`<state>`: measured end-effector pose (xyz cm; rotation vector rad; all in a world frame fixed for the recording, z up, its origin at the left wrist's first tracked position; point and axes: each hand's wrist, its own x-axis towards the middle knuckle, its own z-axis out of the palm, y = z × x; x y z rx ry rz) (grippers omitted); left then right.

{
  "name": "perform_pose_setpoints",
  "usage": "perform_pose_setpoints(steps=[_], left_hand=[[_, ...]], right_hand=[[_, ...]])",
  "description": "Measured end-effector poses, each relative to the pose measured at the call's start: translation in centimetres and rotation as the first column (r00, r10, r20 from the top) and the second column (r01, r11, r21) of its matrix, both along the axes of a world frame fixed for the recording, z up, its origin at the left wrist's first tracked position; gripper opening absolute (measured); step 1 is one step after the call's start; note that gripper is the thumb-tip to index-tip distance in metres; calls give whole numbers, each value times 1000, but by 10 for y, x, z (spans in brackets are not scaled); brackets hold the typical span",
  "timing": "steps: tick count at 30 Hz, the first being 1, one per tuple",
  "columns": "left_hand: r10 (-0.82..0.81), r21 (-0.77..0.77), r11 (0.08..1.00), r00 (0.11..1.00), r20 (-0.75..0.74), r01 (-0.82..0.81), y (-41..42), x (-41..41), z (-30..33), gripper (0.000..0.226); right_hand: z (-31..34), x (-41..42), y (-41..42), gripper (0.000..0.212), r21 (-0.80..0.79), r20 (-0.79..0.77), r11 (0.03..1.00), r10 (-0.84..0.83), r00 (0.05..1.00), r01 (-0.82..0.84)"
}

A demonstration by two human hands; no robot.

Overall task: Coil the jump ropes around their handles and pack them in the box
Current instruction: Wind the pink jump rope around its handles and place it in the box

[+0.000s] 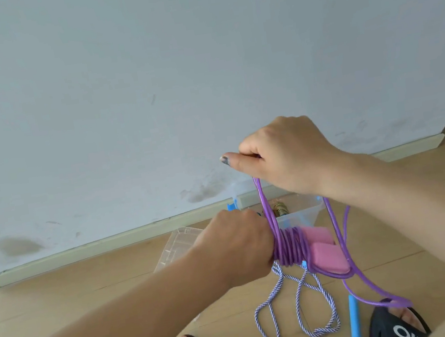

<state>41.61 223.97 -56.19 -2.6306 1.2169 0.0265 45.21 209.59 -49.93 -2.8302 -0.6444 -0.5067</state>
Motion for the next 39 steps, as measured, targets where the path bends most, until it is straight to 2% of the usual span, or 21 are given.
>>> perform_pose_setpoints(steps=[3,5,8,10,11,12,13,15,16,18,21,24,28,31,33,35,39], left_hand=[[58,-81,995,998,3,-58,3,-2,10,33],[94,-165,981,994,-49,-101,8,-2,17,23],[127,-302,940,983,-134,-162,17,0,24,14],[169,-417,877,966,-193,-237,24,5,25,22],[196,-457,846,957,-216,-276,27,10,24,30],[227,-488,813,944,-238,-318,30,15,24,37],[263,-513,775,927,-267,-368,34,22,23,41],[347,-531,703,880,-324,-473,41,37,20,40],[388,-517,685,857,-338,-514,45,45,18,38],[442,-461,699,837,-322,-547,53,56,13,36],[485,-364,747,830,-274,-557,57,64,5,35],[515,-275,777,823,-239,-567,55,65,-5,32],[519,-92,838,838,-168,-537,48,54,-9,24],[446,72,894,893,-63,-442,43,41,-10,14],[355,124,928,935,-7,-352,38,33,-9,7],[277,137,951,960,25,-278,29,22,-7,7],[195,77,977,980,38,-197,18,8,4,8]], right_hand=[[-22,23,-13,63,-6,-129,997,-76,989,76],[-40,31,-18,64,39,-241,991,-111,964,124],[-68,29,-20,61,146,-496,969,-100,862,197],[-86,22,-23,42,282,-618,933,-1,787,222],[-93,17,-23,26,364,-641,899,54,766,242],[-95,11,-20,21,408,-653,869,63,754,281],[-95,6,-16,23,419,-662,847,39,749,327],[-93,-1,-6,46,422,-662,840,30,749,339],[-90,-4,0,55,432,-676,835,50,735,341],[-83,-15,5,60,415,-695,844,53,717,340],[-77,-36,9,51,247,-625,940,-32,780,236],[-69,-53,15,43,51,-425,992,-83,901,115],[-52,-59,15,39,-183,-176,977,75,981,-108],[-29,-53,21,46,-152,63,983,108,992,-98],[-18,-35,20,45,-108,190,989,121,974,-101],[-13,-16,12,51,-82,182,992,109,977,-95],[-35,14,-1,60,-97,25,995,-1,1000,3]])
